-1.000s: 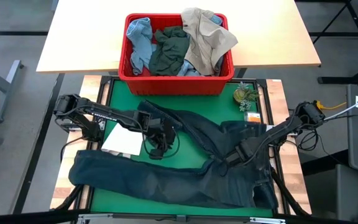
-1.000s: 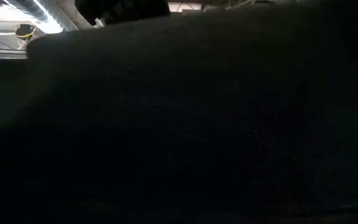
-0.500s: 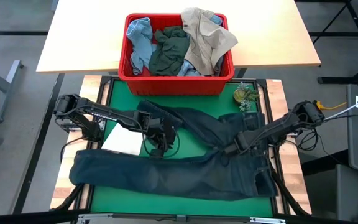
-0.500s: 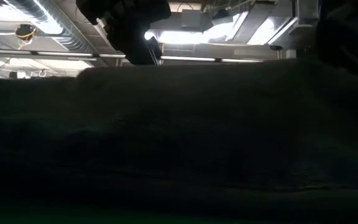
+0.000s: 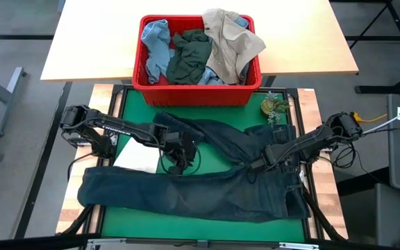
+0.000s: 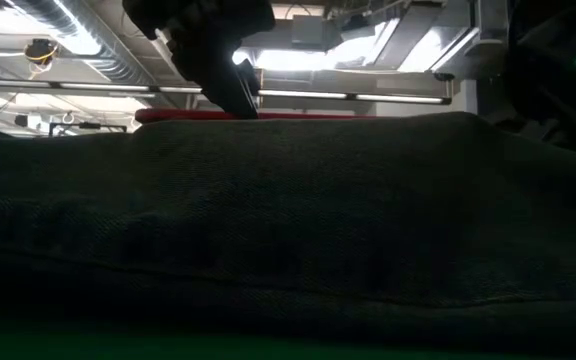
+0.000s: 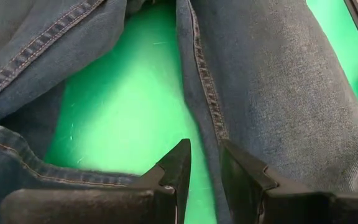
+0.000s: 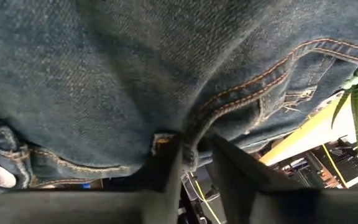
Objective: Fold laundry
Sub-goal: Fold the dark blue pants
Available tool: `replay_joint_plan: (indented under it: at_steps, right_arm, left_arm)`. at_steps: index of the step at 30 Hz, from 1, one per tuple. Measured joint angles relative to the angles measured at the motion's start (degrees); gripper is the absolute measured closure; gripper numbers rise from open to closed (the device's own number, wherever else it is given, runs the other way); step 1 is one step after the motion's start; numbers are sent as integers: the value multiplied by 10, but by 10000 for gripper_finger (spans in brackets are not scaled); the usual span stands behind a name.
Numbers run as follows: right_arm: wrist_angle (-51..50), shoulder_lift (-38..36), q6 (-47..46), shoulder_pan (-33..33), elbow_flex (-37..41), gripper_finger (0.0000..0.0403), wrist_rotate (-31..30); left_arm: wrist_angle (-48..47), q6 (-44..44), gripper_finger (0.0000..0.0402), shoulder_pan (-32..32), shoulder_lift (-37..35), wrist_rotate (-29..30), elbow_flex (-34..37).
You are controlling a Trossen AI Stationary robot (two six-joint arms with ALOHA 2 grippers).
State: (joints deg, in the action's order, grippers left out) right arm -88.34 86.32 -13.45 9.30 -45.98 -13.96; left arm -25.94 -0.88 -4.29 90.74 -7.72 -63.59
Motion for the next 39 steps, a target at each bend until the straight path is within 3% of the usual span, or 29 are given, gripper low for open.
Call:
replay_joint_plan:
  at_steps: [7, 11, 18, 22, 30, 39]
  right_arm:
    - [-20, -1, 6, 0, -25, 238, 4]
    - [-17, -18, 50, 0, -68, 237, 0]
    - [-4, -76, 95, 0, -139, 242, -38]
    - [98, -107, 171, 0, -145, 242, -49]
    - [336, -103, 336, 0, -143, 243, 27]
    - [417, -39, 438, 0, -143, 243, 32]
  left_arm:
    - [0, 69, 321, 0, 0, 3, 0]
    - [-2, 95, 311, 0, 0, -4, 0]
    - [-3, 95, 258, 0, 0, -4, 0]
    - [-16, 95, 241, 0, 0, -4, 0]
    - [-84, 98, 239, -5, 0, -51, 0]
    - [-68, 102, 239, -44, 19, -38, -1]
